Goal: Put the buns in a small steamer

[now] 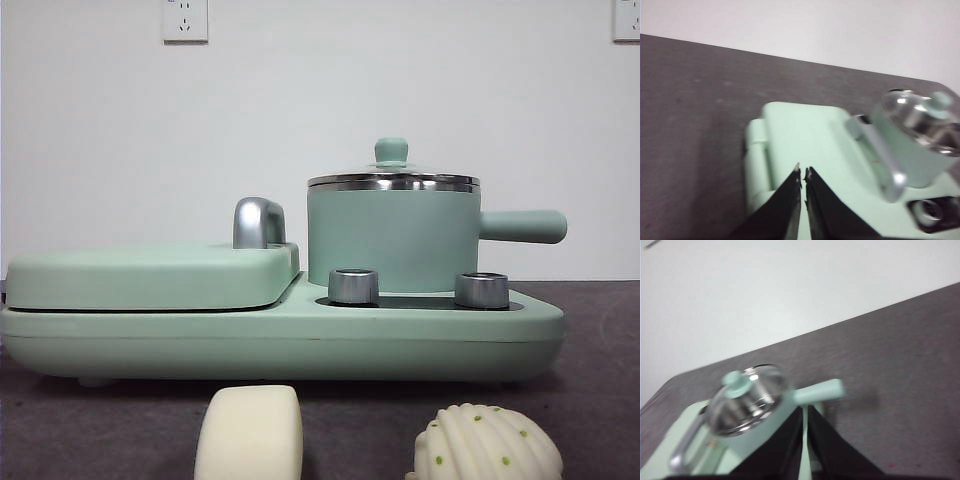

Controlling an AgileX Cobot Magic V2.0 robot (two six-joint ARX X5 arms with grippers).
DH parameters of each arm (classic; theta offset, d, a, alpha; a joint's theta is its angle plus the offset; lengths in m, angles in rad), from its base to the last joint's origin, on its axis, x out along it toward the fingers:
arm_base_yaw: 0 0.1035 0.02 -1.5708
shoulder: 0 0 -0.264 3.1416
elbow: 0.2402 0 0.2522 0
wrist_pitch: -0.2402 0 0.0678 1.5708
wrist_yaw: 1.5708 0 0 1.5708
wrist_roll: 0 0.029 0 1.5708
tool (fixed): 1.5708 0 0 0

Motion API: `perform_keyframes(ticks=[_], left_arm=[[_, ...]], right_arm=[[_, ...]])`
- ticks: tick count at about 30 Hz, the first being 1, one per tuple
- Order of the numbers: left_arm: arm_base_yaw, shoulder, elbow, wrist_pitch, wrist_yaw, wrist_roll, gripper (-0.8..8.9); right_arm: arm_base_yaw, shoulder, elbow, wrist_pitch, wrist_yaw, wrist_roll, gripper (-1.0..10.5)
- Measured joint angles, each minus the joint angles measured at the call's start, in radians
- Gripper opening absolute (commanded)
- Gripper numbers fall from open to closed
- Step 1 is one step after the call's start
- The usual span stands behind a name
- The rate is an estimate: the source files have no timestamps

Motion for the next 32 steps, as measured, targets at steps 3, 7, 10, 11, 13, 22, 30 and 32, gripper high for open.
perform_keyframes(ticks=[3,7,10,11,13,22,30,32], left_arm=[[-0.007,0.087,0.105,-0.035,0.067,0.004,0.17],[-0.014,0.198,0.223,-0.1,0.177,0.021,0.17],[-0.027,0.275,0.31,-0.163,0.267,0.056,0.17],[-0.033,0.296,0.337,-0.188,0.293,0.071,0.17],[-0.047,0.328,0.389,-0.238,0.336,0.104,0.17],[-0.084,0.38,0.485,-0.318,0.396,0.196,0.24],[-0.084,0.39,0.485,-0.318,0.396,0.212,4.32],[-0.084,0.399,0.485,-0.318,0.396,0.216,5.03]], right_arm=[[0.0,0.078,0.117,-0.068,-0.085,-0.045,0.1],[0.0,0.182,0.241,-0.153,-0.216,-0.138,0.1],[0.0,0.254,0.315,-0.225,-0.293,-0.24,0.1],[0.0,0.274,0.336,-0.243,-0.322,-0.272,0.1],[0.0,0.306,0.364,-0.256,-0.382,-0.321,0.1],[0.0,0.325,0.381,-0.266,-0.479,-0.404,0.1],[0.0,0.325,0.381,-0.264,-0.47,-0.418,4.4],[0.0,0.325,0.381,-0.264,-0.461,-0.419,5.3]])
